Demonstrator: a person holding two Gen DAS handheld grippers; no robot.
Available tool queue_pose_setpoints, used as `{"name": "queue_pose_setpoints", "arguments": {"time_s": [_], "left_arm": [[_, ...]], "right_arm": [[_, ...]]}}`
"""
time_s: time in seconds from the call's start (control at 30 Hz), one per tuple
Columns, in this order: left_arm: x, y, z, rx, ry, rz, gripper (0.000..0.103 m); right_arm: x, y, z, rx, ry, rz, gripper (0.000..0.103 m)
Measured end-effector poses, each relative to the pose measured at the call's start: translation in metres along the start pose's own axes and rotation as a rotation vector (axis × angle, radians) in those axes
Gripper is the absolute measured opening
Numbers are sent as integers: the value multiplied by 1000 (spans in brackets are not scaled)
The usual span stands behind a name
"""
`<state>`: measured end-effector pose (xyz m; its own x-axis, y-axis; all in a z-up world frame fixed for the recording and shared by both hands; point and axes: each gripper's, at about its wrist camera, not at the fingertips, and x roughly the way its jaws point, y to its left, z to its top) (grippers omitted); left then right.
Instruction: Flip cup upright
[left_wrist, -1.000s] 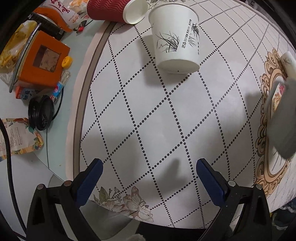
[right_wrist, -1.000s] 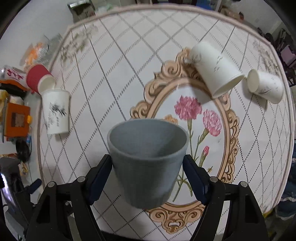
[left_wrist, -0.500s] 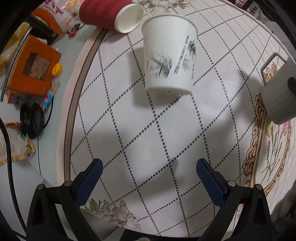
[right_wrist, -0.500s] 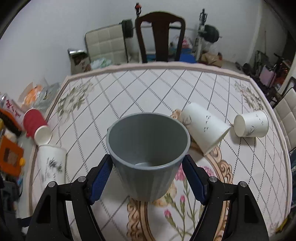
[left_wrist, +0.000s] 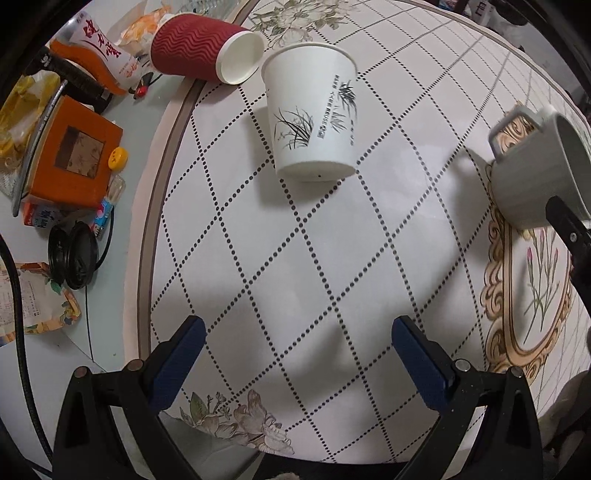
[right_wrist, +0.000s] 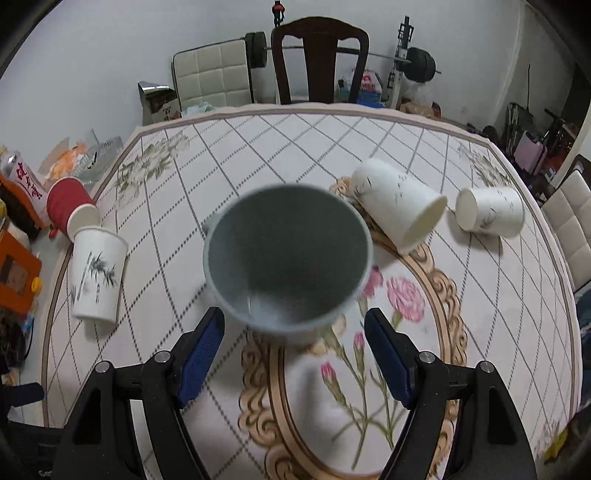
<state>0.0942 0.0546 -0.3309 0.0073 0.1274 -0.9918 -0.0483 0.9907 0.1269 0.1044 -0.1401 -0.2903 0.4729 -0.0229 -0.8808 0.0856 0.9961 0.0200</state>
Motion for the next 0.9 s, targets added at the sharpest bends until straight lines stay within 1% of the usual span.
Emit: {"name": "queue_pose_setpoints", "arguments": {"time_s": [0.03, 0.07, 0.13, 0.27, 0.33, 0.37, 0.43, 0.53, 0.63, 0.83, 0.9], "left_arm": [[-3, -2, -2, 2, -6, 2, 103], [-10, -8, -9, 3, -15, 3, 103], [-20, -11, -10, 8, -32, 0, 103], [-49, -20, -29, 28, -78, -4, 103], [-67, -18, -43, 33, -111, -7, 103], [-70, -4, -45, 33, -124, -11, 103], [-86, -5, -51, 30, -155, -19, 103], [-117, -9, -64, 31, -214, -43, 103], [-158, -18, -81, 47, -299, -49, 103], [-229, -18, -115, 48, -445, -69, 103], [-247, -17, -124, 42, -475, -70, 103]], "right_arm": [[-3, -2, -2, 3, 2, -1, 89], [-10, -5, -4, 10, -3, -2, 90], [-23, -10, -9, 13, -10, -15, 92], [-53, -26, -16, 28, -11, -46, 94], [-70, -34, -19, 32, -19, -74, 95], [-79, -40, -20, 38, -23, -72, 96], [-102, -51, -23, 47, -34, -82, 102], [-133, -61, -26, 37, -59, -100, 103], [-168, -70, -27, 23, -88, -106, 103], [-252, -86, -31, 10, -168, -124, 103], [-273, -91, -31, 15, -182, -115, 103]]}}
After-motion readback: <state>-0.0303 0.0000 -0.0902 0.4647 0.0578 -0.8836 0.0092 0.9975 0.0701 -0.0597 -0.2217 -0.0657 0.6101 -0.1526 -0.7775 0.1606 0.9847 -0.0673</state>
